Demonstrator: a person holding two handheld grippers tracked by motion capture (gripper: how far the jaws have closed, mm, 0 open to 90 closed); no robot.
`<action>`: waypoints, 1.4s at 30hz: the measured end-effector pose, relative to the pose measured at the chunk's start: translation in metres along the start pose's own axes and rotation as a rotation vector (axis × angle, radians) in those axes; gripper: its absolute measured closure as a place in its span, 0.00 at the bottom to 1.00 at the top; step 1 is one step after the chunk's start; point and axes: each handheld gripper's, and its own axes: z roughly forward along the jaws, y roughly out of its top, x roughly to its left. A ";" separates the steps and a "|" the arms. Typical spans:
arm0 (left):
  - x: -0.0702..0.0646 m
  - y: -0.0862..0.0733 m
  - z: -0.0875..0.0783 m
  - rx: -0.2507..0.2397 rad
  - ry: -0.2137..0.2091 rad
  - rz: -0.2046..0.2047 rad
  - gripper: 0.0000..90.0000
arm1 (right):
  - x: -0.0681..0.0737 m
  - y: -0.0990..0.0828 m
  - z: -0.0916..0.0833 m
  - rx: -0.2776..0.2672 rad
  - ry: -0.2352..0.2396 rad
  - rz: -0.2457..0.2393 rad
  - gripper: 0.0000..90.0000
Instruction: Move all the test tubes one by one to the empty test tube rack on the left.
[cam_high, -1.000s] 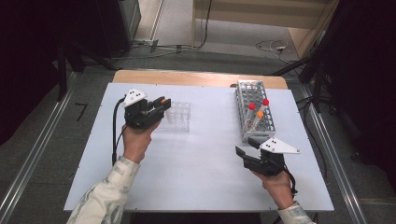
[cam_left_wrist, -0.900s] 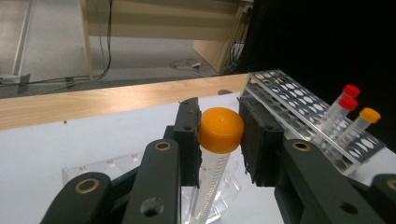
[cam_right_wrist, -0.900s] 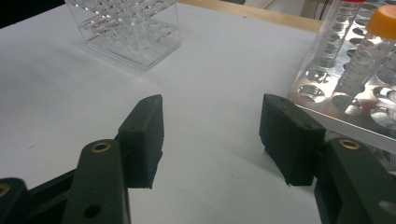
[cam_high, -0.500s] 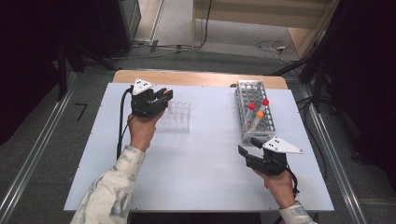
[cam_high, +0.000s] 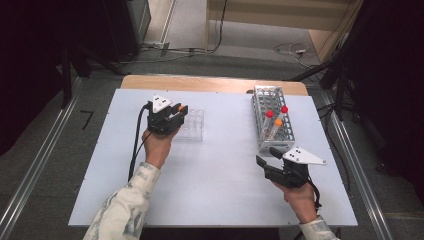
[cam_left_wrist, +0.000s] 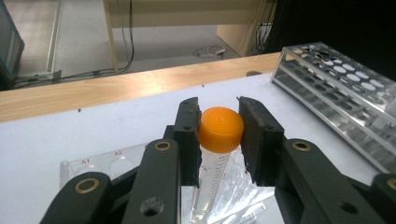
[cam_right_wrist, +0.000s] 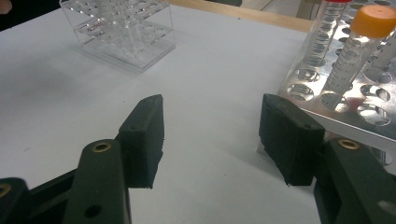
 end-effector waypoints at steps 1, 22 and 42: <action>0.000 -0.002 0.001 0.001 0.000 -0.003 0.78 | 0.000 0.000 0.000 0.000 -0.001 0.001 0.43; 0.002 -0.012 -0.011 -0.009 -0.047 -0.055 0.53 | -0.004 -0.004 0.004 0.015 -0.019 0.017 0.43; 0.000 -0.041 -0.056 0.042 -0.068 -0.053 0.25 | -0.013 -0.002 0.002 -0.008 -0.070 0.040 0.39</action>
